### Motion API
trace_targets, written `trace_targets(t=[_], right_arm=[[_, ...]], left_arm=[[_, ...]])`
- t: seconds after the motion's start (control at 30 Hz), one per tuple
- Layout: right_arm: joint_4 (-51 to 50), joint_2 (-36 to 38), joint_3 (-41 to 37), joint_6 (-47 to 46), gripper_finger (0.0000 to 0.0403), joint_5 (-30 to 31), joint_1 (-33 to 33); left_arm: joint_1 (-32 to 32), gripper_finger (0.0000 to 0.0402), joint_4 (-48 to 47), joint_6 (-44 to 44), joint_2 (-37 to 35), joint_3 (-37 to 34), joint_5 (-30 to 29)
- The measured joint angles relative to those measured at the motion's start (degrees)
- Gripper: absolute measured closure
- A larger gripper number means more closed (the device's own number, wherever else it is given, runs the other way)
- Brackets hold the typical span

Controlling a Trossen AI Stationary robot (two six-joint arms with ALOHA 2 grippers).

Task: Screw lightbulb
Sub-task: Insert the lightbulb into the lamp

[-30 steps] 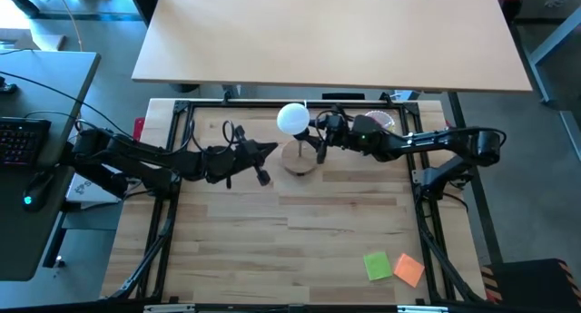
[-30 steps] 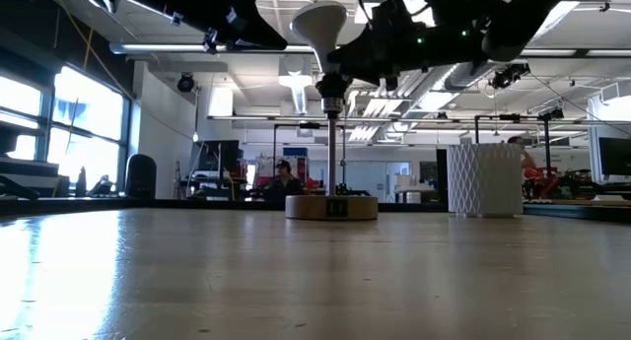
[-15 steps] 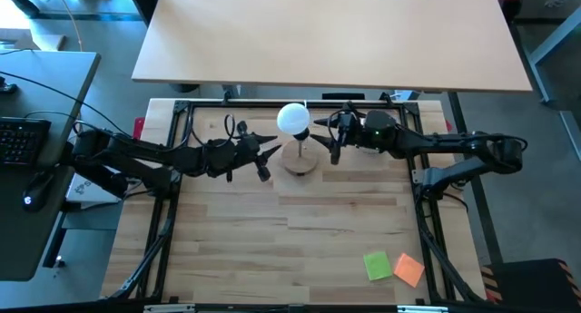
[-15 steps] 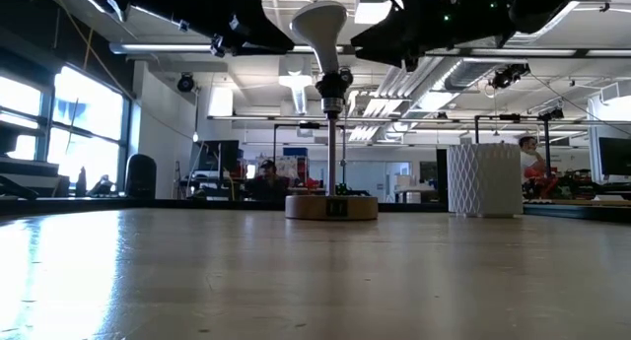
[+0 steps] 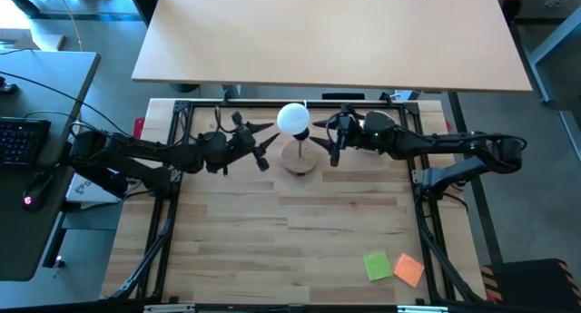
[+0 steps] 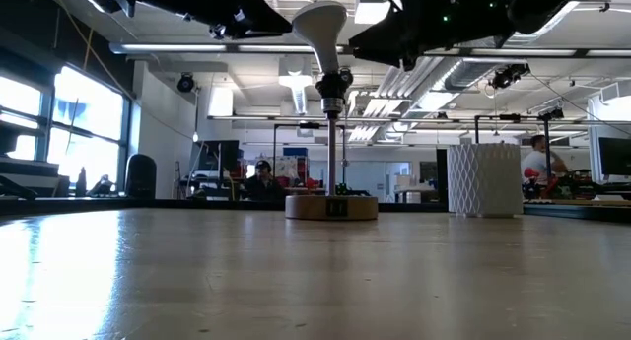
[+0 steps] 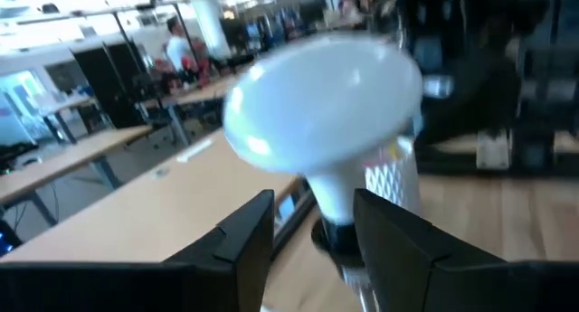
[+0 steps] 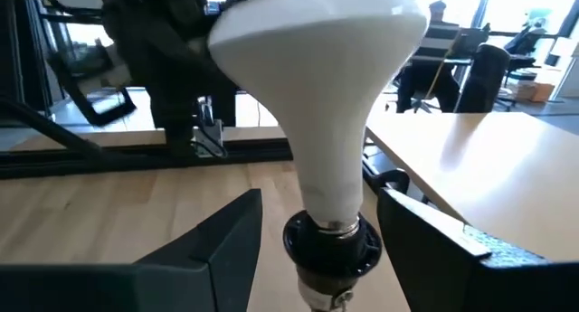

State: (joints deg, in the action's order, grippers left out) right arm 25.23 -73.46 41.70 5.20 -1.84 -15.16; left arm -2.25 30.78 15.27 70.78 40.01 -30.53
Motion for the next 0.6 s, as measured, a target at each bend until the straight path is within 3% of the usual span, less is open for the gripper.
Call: trace_targets(t=[0.13, 0.4, 0.6], right_arm=[[-0.9, -2.8, 2.8, 0.5, 0.0175, 0.1, -0.4], [-7.7, -7.8, 10.3, 2.8, 0.0114, -2.1, -1.8], [-9.9, -10.0, 14.7, 3.8, 0.0107, -5.0, -2.6]], left_arm=[[0.0, 0.0252, 2.1, 1.4, 0.0, 0.0, 0.3], [-0.8, 0.0252, 4.6, 1.3, 0.0, 0.0, 1.8], [-1.8, 0.0252, 6.0, 0.4, 0.0, 0.0, 1.9]])
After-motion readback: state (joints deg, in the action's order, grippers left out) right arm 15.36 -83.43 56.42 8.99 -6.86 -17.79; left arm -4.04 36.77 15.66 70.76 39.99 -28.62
